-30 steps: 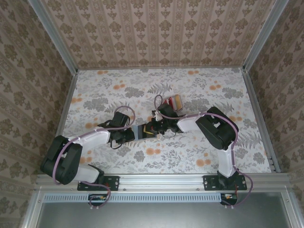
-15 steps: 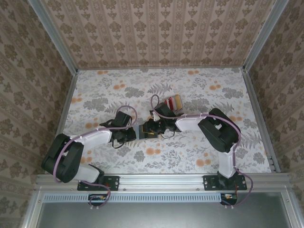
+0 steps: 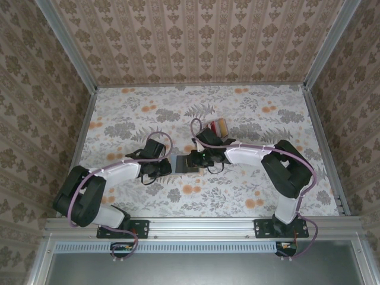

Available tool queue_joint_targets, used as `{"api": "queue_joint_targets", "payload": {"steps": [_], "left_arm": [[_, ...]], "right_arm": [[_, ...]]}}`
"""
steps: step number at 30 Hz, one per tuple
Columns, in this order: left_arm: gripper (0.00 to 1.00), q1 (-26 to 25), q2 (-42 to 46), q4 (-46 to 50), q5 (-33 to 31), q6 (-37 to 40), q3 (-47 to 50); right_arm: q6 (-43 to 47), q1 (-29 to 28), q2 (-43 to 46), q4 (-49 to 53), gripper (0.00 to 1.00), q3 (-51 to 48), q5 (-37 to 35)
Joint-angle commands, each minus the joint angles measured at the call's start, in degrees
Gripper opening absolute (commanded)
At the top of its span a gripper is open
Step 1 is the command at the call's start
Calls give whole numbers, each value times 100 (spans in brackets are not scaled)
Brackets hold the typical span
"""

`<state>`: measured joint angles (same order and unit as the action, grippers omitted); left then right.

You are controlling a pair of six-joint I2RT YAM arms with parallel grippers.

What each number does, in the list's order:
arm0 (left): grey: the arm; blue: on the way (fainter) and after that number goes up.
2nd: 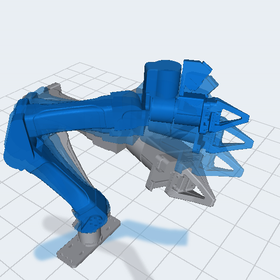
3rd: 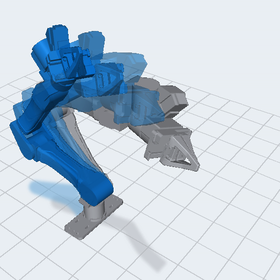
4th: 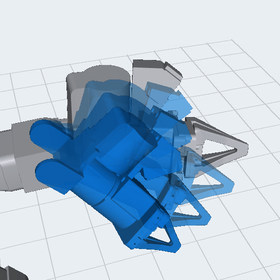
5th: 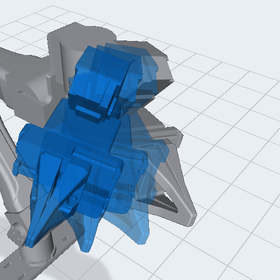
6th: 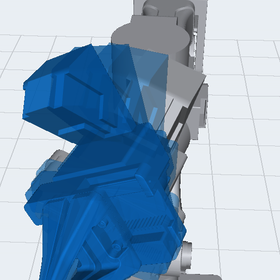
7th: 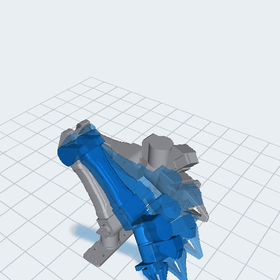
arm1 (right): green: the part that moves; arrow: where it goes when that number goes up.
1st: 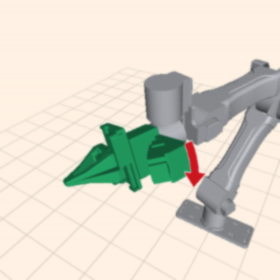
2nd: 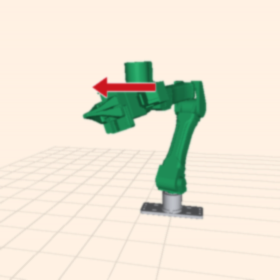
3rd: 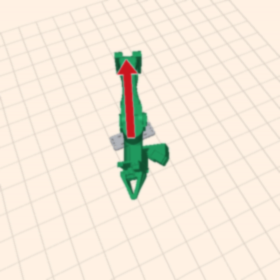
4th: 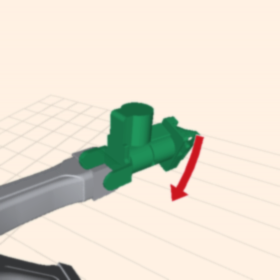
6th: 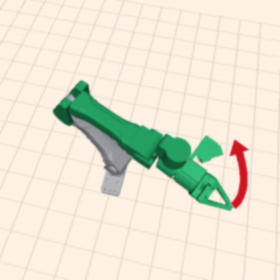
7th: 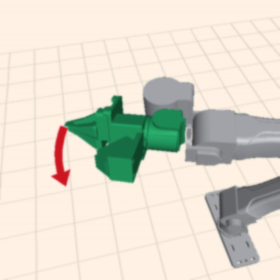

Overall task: Put the credit cards into the card holder
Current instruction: Insert the credit card into the card slot.

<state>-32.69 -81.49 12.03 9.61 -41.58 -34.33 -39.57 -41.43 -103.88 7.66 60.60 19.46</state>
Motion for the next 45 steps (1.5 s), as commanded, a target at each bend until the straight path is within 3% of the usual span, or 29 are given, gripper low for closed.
{"api": "queue_joint_targets", "payload": {"steps": [1, 26, 45], "left_arm": [[17, -176, -380, -242, 391, -46, 63], [17, -361, -680, -540, 510, -185, -2], [16, -300, -396, -123, 305, -64, 6]], "right_arm": [[116, -1, -133, 139, 12, -7, -108], [335, -346, -1342, 640, 13, 1130, -96], [442, 126, -24, 634, 14, 181, -236]]}}
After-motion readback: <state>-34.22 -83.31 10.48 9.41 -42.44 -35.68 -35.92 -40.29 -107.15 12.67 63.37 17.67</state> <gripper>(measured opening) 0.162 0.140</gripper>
